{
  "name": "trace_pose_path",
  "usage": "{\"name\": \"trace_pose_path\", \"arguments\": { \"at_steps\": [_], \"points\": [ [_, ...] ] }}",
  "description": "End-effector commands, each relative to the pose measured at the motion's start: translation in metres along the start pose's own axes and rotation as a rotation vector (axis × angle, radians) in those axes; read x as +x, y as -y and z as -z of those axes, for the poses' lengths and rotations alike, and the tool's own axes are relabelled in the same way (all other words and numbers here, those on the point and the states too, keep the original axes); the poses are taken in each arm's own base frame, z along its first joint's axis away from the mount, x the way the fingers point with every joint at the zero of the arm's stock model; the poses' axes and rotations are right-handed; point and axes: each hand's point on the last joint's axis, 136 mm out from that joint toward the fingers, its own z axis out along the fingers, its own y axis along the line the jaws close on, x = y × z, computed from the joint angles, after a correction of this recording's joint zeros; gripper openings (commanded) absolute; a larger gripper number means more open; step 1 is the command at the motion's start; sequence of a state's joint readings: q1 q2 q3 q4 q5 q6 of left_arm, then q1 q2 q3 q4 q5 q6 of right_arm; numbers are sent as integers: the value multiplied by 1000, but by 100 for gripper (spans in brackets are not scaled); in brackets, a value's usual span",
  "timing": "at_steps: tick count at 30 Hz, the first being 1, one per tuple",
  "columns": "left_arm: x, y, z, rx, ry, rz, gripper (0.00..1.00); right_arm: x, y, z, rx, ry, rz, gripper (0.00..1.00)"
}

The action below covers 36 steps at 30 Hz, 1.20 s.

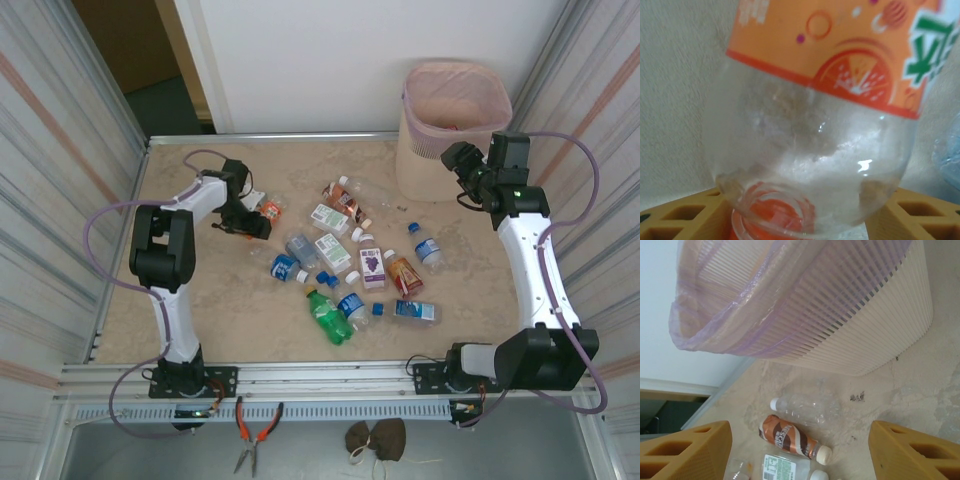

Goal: Put the plastic bottles in the bin

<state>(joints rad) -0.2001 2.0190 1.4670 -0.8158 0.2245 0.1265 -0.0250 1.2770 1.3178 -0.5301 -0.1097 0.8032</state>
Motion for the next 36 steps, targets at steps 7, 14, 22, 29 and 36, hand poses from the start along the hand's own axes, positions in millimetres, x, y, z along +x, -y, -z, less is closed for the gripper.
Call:
{"name": "trace_pose_path", "arguments": {
  "at_steps": [7,14,22,29,36],
  "points": [
    [8,4,4,20,-16,20,51,3,-4,-3,-11,-9,-3,71],
    [4,6,9,24,4,15,39,3,-3,-1,-6,-2,-2,72],
    [-5,13,33,33,83,-3,34,3,-10,7,-26,5,24,72],
    [-24,42,88,126,257,-45,32,12,-43,20,-185,-33,113,72],
    [-34,92,143,265,430,-151,32,42,-101,39,-483,-121,214,73]
  ]
}}
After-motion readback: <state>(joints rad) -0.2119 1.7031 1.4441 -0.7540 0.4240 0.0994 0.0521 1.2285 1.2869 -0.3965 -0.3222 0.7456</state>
